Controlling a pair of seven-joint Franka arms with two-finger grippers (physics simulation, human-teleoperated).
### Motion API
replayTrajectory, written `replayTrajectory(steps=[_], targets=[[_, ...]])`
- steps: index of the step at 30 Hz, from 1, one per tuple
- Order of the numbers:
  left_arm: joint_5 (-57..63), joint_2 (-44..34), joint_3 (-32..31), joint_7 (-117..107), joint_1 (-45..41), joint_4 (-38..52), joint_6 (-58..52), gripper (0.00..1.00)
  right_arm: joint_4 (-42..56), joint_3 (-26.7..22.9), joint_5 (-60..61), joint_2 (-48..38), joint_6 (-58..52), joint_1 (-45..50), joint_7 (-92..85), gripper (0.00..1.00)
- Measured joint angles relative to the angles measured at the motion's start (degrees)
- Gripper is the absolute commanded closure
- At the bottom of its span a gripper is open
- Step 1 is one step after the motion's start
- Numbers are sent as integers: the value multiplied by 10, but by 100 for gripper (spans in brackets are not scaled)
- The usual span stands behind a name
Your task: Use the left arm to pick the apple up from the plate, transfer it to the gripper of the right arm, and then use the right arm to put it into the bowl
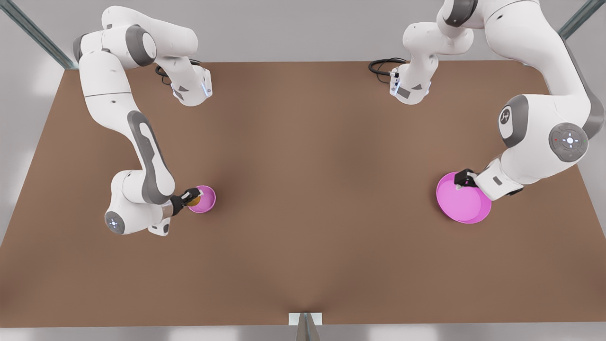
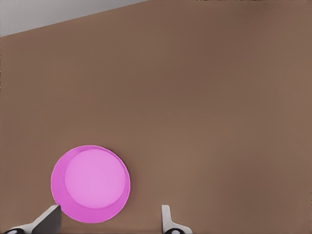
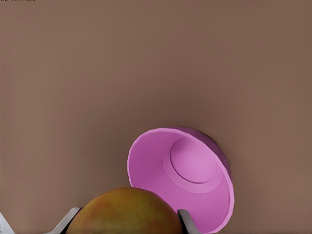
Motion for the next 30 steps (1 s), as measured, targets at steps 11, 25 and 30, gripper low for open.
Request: replayTrajectory(steps=[11, 25, 30], targets=[[0, 0, 0, -101, 0, 0, 0, 0, 2, -1, 3, 3, 6, -1, 9, 0], [-2, 5, -4, -154, -3, 9, 3, 0, 229, -11, -202, -195, -134, 12, 145, 0], [-3, 5, -4, -157, -3, 10, 3, 0, 187, -71, -200, -211, -153, 39, 195, 0]])
